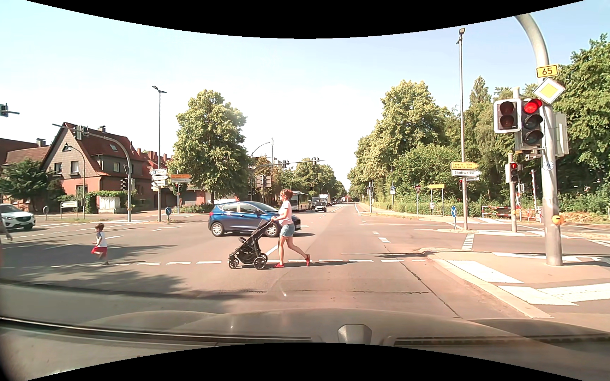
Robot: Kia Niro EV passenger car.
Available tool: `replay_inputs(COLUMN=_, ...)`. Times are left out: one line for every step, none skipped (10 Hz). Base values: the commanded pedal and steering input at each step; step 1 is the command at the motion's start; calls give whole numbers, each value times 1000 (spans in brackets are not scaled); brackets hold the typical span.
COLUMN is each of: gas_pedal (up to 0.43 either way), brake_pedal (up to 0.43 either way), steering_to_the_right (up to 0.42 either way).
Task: Follow the waypoints while adhering to traffic rules and regulations
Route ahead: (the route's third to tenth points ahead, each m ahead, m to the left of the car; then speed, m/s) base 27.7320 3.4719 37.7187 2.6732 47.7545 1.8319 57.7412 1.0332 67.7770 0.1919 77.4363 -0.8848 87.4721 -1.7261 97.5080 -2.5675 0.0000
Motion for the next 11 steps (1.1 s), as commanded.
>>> replay_inputs(gas_pedal=0, brake_pedal=280, steering_to_the_right=16)
replay_inputs(gas_pedal=0, brake_pedal=280, steering_to_the_right=16)
replay_inputs(gas_pedal=0, brake_pedal=280, steering_to_the_right=16)
replay_inputs(gas_pedal=0, brake_pedal=280, steering_to_the_right=16)
replay_inputs(gas_pedal=0, brake_pedal=280, steering_to_the_right=16)
replay_inputs(gas_pedal=0, brake_pedal=280, steering_to_the_right=16)
replay_inputs(gas_pedal=0, brake_pedal=280, steering_to_the_right=16)
replay_inputs(gas_pedal=0, brake_pedal=280, steering_to_the_right=16)
replay_inputs(gas_pedal=0, brake_pedal=280, steering_to_the_right=16)
replay_inputs(gas_pedal=0, brake_pedal=280, steering_to_the_right=16)
replay_inputs(gas_pedal=0, brake_pedal=280, steering_to_the_right=16)
